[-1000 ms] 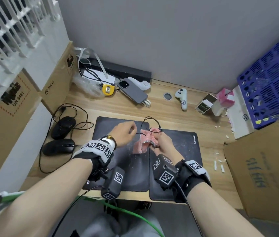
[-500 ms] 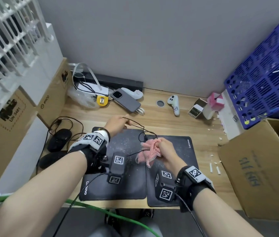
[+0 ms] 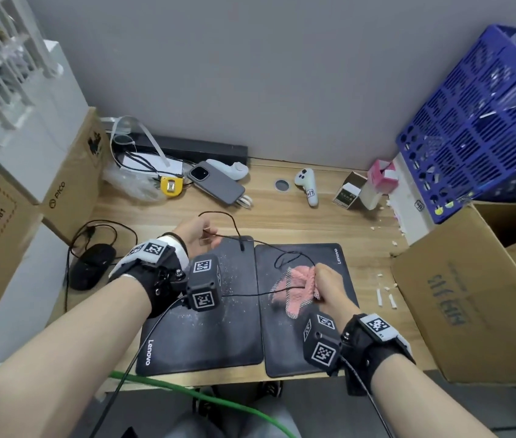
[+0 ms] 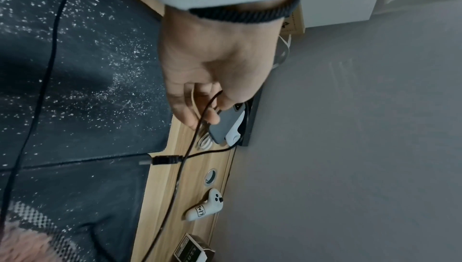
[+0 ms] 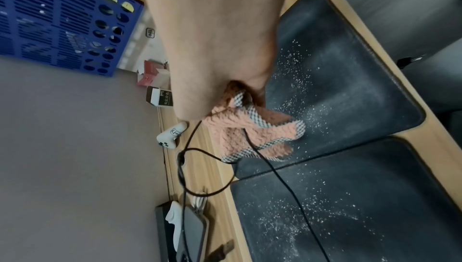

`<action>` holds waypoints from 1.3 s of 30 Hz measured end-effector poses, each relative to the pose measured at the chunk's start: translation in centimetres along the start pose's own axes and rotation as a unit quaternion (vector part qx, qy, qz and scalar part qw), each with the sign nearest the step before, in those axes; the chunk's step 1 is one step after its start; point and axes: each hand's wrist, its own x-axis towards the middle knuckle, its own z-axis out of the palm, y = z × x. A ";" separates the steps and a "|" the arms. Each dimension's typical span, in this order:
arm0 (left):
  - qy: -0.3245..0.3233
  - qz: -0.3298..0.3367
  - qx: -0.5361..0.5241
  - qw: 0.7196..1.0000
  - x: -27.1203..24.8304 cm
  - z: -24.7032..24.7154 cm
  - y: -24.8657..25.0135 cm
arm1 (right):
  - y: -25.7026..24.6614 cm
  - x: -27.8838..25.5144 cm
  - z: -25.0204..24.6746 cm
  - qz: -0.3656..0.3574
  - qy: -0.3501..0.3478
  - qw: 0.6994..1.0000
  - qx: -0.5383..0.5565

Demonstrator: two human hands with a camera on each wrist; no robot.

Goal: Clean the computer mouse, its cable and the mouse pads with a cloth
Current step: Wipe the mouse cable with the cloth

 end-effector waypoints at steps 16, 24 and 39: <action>-0.012 -0.019 0.045 0.999 0.6 0.9 -0.6 | -0.4 0.7 -3.0 0.017 0.024 0.998 0.052; 0.081 0.127 0.510 0.847 0.6 1.4 -1.0 | 0.0 0.1 -0.9 -0.017 -0.087 0.996 -0.020; -0.199 0.210 0.523 0.802 -0.1 3.5 -1.6 | -0.9 0.7 -0.5 -0.017 -0.036 0.999 -0.021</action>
